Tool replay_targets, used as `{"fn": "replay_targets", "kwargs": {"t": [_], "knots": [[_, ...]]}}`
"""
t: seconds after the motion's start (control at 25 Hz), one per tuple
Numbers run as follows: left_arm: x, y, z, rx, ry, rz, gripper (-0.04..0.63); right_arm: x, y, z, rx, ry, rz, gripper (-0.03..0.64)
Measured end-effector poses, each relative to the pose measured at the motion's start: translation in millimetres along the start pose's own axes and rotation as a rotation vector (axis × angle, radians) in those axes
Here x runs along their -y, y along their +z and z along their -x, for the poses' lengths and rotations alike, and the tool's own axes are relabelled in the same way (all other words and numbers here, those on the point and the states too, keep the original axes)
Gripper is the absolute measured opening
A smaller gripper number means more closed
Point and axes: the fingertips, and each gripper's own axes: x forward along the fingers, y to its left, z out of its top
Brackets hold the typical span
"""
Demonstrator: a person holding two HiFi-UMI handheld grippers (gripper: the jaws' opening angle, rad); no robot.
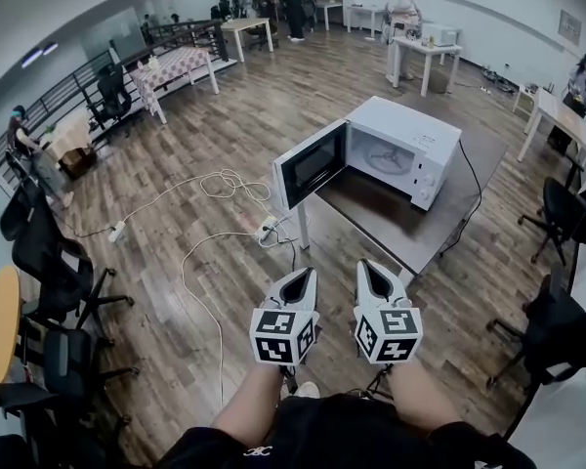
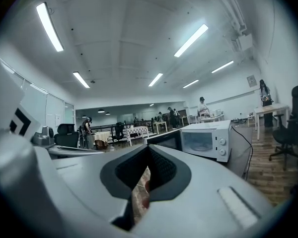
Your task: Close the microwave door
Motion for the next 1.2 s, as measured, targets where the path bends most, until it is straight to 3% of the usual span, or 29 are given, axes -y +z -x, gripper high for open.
{"fn": "replay_targets", "kwargs": {"t": [0.32, 0.76, 1.2], "knots": [[-41, 6, -5, 0.002, -0.024, -0.009, 0.011, -23, -2, -34, -0.001, -0.033, -0.003, 0.008], [-95, 13, -16, 0.012, -0.056, 0.001, 0.011, -57, -12, -74, -0.013, -0.06, 0.077, 0.008], [-143, 15, -54, -0.001, -0.001, 0.012, 0.011, -51, -17, -143, -0.037, -0.027, 0.06, 0.008]]}}
